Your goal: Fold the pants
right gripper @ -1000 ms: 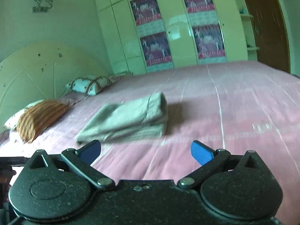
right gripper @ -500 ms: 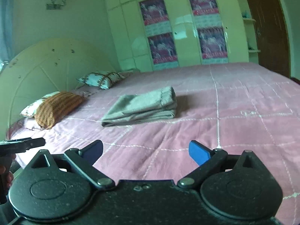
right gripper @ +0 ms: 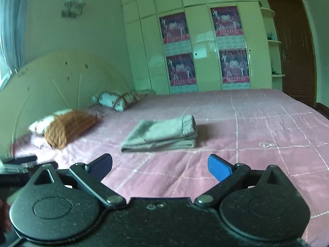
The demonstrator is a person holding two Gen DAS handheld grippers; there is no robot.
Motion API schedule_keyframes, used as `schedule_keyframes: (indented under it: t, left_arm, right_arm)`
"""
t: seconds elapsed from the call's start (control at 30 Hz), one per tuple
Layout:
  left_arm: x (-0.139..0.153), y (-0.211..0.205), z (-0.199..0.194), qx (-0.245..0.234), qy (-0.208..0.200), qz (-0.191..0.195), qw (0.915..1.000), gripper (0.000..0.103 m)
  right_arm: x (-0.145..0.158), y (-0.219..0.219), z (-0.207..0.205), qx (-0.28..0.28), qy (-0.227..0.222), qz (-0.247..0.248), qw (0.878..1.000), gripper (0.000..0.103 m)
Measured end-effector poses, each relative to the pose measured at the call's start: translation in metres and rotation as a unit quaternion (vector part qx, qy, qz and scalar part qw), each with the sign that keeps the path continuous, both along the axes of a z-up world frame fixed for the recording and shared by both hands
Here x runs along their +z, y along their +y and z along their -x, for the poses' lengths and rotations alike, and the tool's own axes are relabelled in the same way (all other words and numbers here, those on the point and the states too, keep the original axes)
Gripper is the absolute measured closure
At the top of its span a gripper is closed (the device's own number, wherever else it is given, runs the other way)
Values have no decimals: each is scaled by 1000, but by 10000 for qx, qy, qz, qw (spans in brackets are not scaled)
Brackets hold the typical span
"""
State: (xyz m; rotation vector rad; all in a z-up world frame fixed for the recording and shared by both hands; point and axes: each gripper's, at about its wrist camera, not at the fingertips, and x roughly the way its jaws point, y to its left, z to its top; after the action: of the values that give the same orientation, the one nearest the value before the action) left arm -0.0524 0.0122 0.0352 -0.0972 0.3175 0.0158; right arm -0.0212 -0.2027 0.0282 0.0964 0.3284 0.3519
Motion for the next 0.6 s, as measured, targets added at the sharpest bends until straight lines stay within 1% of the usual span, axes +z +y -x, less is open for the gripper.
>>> schedule_keyframes:
  t: [0.07,0.13,0.17,0.27,0.43,0.6]
  left_arm:
    - [-3,-2,0,3,19,21,10000,0]
    - [-3,-7,0,-78,-19,-130,9999,0]
    - [-2,-8,0,-93,-47,-144,9998,0]
    - [1,-8,1,-204,-125,-1,9997,0]
    - [2,-9,2,-206,-92,25,9997,0]
    - [3,-9,4,-190,-141,46,9997,0]
  right_arm:
    - [5,3,8,-4,-120,81,9999,9]
    - [7,7,12,-8,-183,122,9998,9]
    - [7,8,13,-14,-202,134,9997,9]
    - [5,14,14,-59,-184,194,9996,9]
    - [0,22,19,-24,-158,303,9994,9]
    - [6,23,25,7,-287,283,9992,9]
